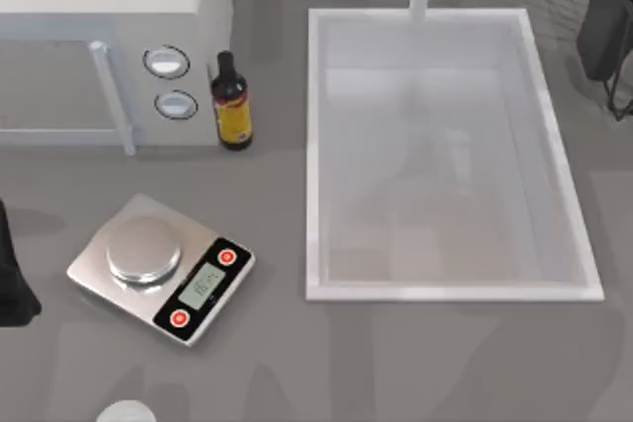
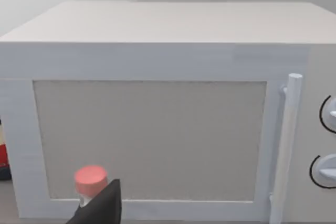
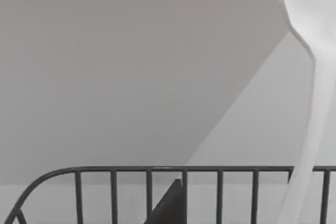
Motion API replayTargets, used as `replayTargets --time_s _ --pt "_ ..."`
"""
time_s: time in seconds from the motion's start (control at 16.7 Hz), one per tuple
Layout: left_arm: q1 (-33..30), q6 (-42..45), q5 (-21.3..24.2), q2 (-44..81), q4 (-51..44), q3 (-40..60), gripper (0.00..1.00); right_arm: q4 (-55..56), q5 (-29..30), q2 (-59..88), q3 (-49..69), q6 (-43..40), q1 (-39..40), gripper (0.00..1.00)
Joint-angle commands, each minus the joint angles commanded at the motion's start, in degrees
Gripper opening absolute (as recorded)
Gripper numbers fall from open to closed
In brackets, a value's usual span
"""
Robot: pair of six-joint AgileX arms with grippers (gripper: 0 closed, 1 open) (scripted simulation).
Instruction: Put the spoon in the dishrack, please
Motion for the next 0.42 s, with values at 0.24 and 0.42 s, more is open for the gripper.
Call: replayTargets --time_s 0.24,0.42 --pt "0.00 0.00 0.00 0.00 0.00 0.00 1.00 0.00 0.00 0.00 0.00 0.00 0.00 1.00" --pt "0.00 0.00 0.00 0.00 0.00 0.00 1.00 0.00 0.00 0.00 0.00 0.00 0.00 1.00"
